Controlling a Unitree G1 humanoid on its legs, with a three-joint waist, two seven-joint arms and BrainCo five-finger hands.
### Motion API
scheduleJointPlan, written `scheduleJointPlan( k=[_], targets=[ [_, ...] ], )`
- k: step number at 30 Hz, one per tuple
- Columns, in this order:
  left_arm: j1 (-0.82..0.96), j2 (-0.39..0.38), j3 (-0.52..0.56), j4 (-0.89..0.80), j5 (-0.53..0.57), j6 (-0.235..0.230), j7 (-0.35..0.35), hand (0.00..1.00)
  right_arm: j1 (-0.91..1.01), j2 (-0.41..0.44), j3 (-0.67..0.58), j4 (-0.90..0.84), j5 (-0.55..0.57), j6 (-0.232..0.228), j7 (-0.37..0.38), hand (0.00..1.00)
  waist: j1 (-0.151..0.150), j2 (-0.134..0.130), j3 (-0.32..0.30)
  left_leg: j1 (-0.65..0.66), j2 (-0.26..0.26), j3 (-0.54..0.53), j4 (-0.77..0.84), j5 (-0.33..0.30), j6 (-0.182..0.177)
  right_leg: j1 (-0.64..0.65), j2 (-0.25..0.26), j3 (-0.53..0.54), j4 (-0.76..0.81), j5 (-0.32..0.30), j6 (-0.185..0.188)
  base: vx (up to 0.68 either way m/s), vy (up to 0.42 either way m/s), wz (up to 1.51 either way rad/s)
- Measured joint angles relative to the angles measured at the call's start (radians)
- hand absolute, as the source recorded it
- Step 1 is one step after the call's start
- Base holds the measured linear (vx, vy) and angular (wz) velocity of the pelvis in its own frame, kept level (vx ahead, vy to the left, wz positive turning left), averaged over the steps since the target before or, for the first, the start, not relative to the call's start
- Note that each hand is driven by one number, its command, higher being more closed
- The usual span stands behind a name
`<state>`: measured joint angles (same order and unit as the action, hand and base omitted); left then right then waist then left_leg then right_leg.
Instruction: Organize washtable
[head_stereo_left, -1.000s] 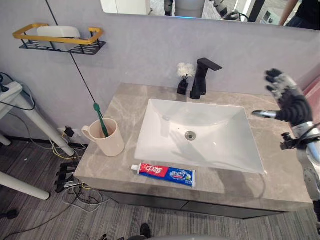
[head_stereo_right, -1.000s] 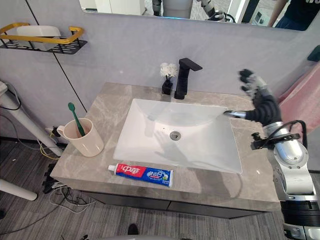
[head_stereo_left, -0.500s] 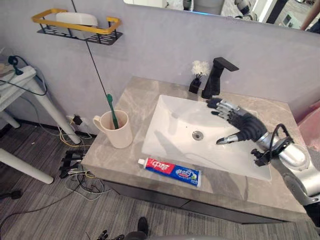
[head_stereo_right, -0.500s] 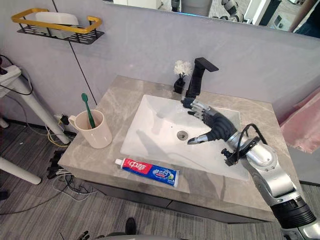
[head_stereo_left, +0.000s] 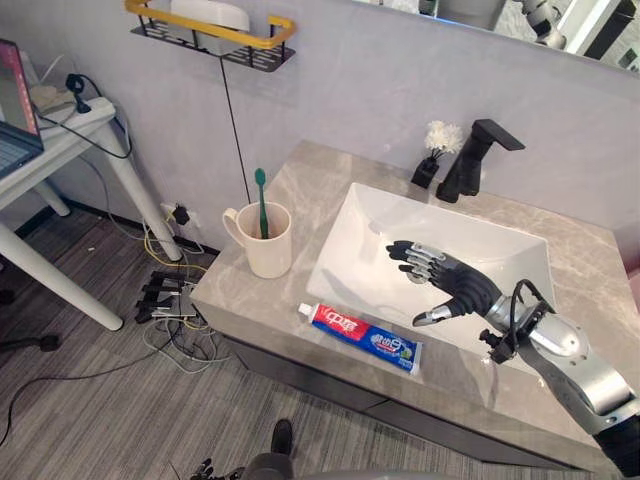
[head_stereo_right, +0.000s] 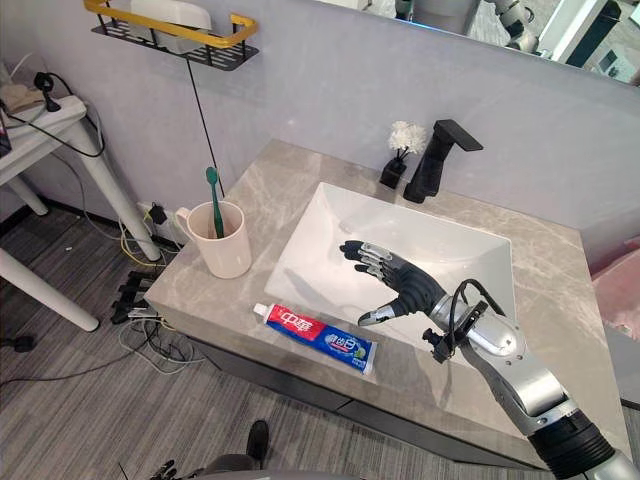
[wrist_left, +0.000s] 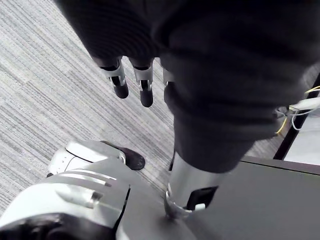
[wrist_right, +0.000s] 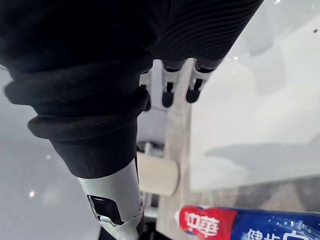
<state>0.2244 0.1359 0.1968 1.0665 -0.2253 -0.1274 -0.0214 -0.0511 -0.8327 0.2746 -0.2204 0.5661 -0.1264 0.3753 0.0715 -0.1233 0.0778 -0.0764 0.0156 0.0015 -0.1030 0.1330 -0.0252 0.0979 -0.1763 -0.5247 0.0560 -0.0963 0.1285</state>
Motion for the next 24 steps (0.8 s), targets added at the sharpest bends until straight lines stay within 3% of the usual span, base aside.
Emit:
scheduleJointPlan(
  k=[24],
  targets=[
    [-0.013,0.03,-0.007,0.0,-0.022,-0.002,0.004,0.0,0.195,0.001,0.013,0.0,-0.184,-0.004,-0.001,0.0,0.003,-0.055,0.024,-0.037,0.003,-0.026,0.0,0.014,-0.003,-0.029,0.001,-0.023,0.012,-0.006,-0.01,-0.01,-0.004,0.03]
  ],
)
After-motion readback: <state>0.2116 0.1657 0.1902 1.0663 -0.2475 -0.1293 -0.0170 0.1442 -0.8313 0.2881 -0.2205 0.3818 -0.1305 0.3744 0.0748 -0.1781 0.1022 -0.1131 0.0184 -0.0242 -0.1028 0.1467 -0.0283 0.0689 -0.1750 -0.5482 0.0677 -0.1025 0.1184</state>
